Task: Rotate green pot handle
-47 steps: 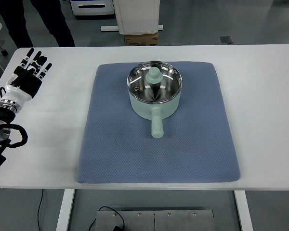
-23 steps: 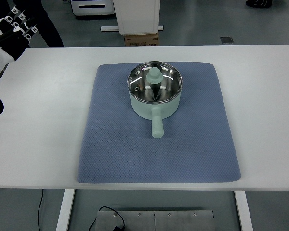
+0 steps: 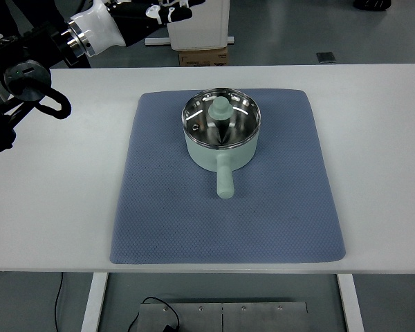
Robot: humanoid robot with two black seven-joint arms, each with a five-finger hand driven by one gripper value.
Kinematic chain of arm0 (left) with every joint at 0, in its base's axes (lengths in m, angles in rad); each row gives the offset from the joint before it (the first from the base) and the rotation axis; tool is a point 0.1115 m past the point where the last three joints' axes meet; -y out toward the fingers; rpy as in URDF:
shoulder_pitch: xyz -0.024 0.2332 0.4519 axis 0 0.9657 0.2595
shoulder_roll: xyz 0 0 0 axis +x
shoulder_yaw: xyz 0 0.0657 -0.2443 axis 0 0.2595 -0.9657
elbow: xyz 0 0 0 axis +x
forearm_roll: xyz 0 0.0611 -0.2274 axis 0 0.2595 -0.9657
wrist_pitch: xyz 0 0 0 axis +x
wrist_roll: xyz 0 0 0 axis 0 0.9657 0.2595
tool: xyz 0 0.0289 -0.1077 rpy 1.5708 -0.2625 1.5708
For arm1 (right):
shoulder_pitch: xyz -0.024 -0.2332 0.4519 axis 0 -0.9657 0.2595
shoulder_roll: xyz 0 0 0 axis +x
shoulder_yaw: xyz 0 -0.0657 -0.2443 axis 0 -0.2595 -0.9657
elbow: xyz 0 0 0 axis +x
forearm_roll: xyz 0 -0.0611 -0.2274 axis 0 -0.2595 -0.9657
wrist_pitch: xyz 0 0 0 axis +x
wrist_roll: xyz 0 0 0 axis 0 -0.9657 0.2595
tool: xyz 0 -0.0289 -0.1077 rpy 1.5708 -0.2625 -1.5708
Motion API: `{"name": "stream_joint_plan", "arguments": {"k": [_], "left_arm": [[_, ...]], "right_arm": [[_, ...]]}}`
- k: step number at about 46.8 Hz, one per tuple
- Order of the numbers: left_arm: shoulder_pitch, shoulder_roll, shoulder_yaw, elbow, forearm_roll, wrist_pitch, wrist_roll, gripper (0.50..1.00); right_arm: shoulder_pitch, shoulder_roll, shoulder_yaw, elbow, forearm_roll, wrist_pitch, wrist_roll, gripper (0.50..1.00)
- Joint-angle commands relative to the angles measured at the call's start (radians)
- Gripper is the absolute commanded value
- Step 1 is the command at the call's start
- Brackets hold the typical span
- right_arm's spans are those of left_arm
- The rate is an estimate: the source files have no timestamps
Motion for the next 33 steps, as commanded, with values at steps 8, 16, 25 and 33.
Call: {"name": "stream_joint_plan", "arguments": {"k": [8,16,25,33], "left_arm": [[-0.021,-0.05,0.089,-0.132,0.083,-0.036,0.129,1.0],[-0.022,-0.065,0.149,-0.195,0.111,-0.036,0.238,1.0],[-0.074,-0.064,0.229,-0.197,0.115,-0.036,0.272,1.0],[-0.091,-0.065,0.295,-0.198,0.115,-0.036,0.306,1.0]], "right_arm": [[0.0,0.0,0.0,0.0,0.001,0.0,0.0,1.0],[0.0,0.0,0.0,0.0,-0.001,0.0,0.0,1.0],[0.0,0.0,0.0,0.001,0.001,0.0,0.0,1.0],[0.0,0.0,0.0,0.0,0.001,0.0,0.0,1.0]]}}
